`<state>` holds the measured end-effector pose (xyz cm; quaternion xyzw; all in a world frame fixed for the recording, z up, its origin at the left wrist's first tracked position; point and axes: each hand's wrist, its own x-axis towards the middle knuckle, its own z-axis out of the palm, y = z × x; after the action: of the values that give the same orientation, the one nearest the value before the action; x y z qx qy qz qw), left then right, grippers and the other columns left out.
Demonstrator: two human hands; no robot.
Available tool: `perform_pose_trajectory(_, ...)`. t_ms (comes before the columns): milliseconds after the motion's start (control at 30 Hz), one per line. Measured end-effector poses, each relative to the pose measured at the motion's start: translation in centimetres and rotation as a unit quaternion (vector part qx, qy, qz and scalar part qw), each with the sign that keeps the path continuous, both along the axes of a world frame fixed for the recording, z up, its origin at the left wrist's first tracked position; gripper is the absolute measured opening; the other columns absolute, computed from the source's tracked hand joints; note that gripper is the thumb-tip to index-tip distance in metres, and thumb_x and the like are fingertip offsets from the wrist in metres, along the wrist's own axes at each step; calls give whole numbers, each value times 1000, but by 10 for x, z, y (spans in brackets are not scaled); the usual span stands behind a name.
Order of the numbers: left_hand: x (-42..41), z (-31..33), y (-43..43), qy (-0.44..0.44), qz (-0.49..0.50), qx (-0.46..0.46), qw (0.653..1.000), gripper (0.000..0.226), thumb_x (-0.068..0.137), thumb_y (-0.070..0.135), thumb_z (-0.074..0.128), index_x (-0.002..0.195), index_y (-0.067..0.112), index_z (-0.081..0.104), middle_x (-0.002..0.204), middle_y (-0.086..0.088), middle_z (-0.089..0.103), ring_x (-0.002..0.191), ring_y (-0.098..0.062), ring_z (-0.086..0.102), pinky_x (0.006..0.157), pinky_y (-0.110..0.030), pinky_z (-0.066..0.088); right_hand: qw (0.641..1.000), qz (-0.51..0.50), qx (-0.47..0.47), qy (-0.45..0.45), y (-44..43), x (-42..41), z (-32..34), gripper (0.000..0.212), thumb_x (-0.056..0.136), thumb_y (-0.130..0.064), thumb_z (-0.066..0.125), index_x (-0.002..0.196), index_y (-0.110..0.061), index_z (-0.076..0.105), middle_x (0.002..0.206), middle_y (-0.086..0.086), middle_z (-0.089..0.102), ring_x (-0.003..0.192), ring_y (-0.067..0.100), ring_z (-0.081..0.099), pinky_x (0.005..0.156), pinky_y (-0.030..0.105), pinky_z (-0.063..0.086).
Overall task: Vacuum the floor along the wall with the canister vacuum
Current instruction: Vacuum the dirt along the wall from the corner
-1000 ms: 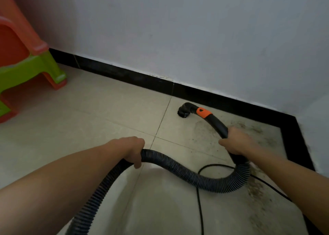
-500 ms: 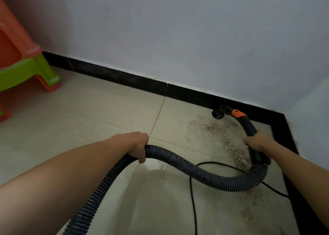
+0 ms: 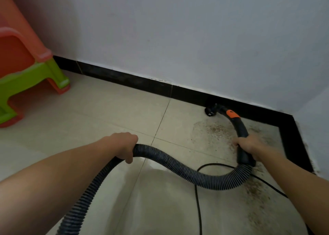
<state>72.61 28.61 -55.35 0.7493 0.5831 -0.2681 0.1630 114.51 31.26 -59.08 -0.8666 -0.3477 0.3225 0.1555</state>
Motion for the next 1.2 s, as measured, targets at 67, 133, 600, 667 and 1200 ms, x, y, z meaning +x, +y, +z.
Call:
perform_pose_trajectory(67,-2,-1,1,1,1,2,1000,40,70,32,75,93,23,43,83,5,48,78,-17,55,64,-29,44,1000,-8,11,-4,-2,-4,-6,35,78,-15,73,105,-1,55,83,17,60,72,33,60,56,35,50)
perform_pose_trajectory(133,-6,-4,0,12,6,0,1000,40,71,32,75,94,23,43,83,5,48,78,-16,54,64,-28,44,1000,0,24,-10,-4,-13,-9,35,78,-16,74,105,-3,55,81,15,59,70,30,59,53,32,46)
perform_pose_trajectory(600,46,-15,10,-27,-55,-27,998,38,67,29,76,94,25,50,88,3,55,83,-18,59,71,-33,51,999,46,5,-22,-50,30,27,37,83,-16,76,110,-1,57,83,13,62,71,26,60,57,31,44)
perform_pose_trajectory(667,71,-17,12,-29,-97,-26,994,39,66,28,77,95,24,52,88,2,56,83,-18,60,69,-33,51,996,91,-18,-17,-67,36,38,26,80,-12,76,98,-2,60,77,13,64,68,25,62,56,31,48)
perform_pose_trajectory(1200,47,-18,13,-17,-80,-17,996,41,67,28,76,96,24,47,88,3,53,84,-18,59,67,-30,48,998,50,-11,-26,-65,6,38,19,81,-12,72,93,-4,60,69,9,65,60,20,61,44,25,41)
